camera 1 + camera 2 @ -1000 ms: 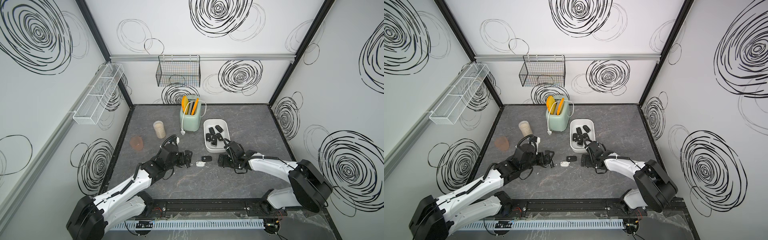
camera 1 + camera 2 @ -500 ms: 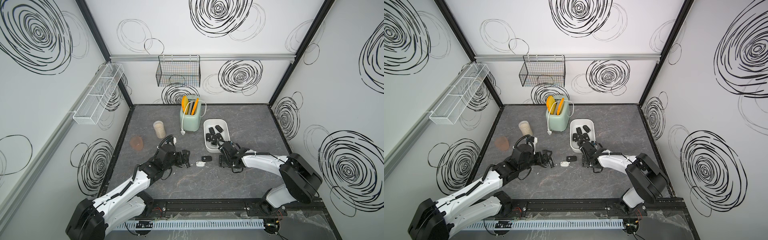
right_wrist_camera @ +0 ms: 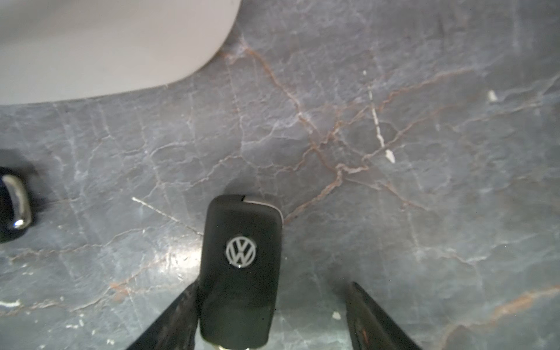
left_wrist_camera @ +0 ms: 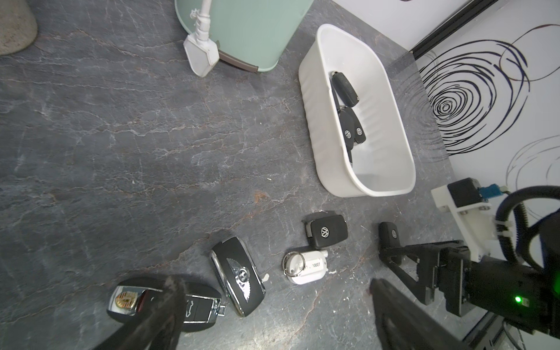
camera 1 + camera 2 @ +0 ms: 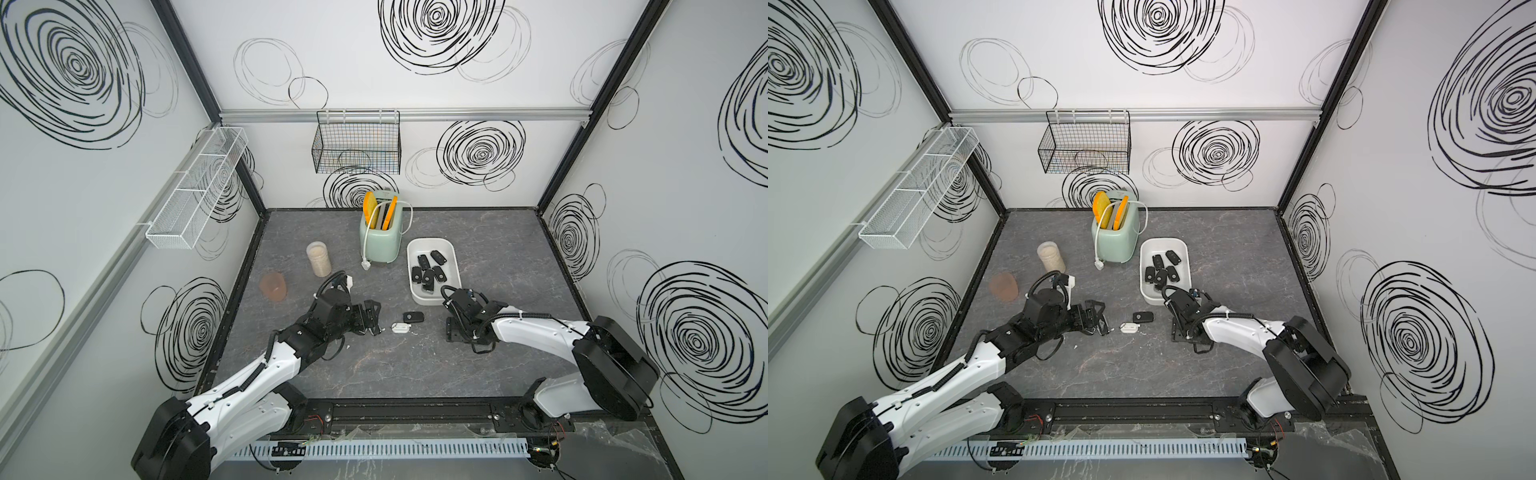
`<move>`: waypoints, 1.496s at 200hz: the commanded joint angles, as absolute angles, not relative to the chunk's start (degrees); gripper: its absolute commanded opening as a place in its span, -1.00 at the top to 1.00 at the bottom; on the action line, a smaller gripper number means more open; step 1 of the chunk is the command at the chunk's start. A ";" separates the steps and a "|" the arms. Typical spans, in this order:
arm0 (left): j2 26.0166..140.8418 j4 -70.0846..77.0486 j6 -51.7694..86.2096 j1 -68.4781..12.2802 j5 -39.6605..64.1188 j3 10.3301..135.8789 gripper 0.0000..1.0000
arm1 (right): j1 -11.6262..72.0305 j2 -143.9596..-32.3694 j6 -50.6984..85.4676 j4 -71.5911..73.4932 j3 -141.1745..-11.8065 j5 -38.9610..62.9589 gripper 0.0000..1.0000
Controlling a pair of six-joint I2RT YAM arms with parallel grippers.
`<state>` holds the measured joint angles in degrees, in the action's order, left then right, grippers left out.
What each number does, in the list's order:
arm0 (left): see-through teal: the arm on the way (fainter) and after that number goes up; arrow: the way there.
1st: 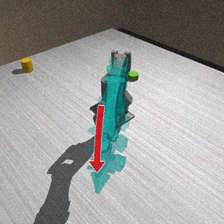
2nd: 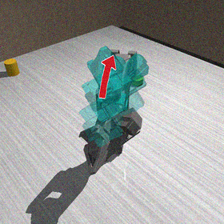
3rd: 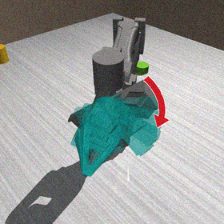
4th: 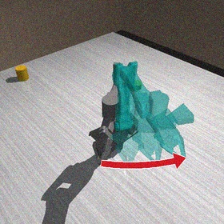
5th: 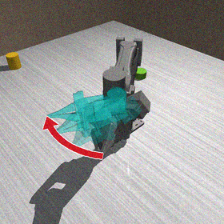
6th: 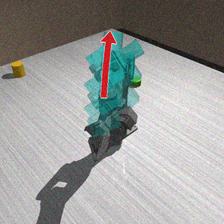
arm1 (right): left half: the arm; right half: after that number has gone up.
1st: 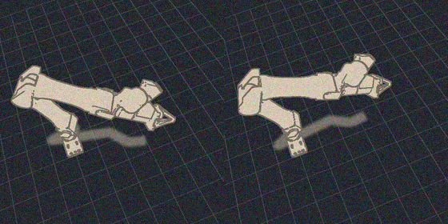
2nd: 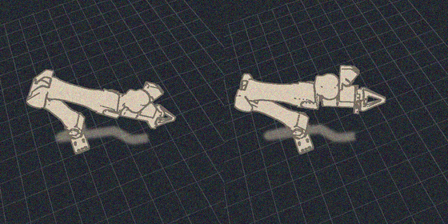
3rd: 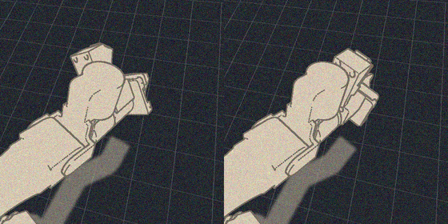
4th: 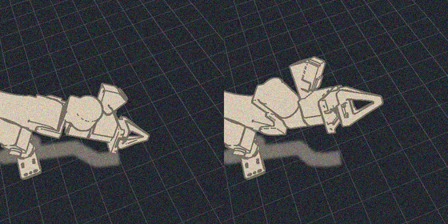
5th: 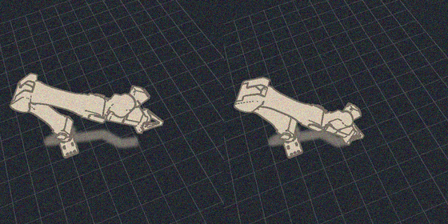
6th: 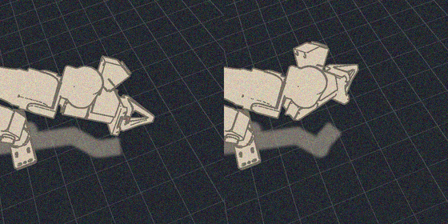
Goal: Place the car key into the storage box
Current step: Pick up the car key from the center of the board.
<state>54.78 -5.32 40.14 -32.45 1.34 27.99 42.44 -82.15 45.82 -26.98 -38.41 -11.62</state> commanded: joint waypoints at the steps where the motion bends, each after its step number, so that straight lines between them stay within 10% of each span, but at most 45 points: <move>1: 54.67 -2.38 41.35 -31.99 1.67 27.75 -0.96 | 41.68 -81.80 46.11 -26.62 -37.36 -10.23 -0.40; 130: 55.80 -3.94 42.70 -31.72 1.59 27.86 -0.96 | 41.13 -81.46 43.20 -23.55 -37.17 -7.57 0.54; 299: 60.60 -0.65 45.62 -31.99 5.33 28.47 -0.96 | 29.00 -72.60 22.66 -22.52 -49.81 -2.55 0.50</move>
<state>60.12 -3.57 44.82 -32.14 4.67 27.97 29.17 -69.08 28.77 -24.97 -45.28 -5.89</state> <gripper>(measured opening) 0.981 0.342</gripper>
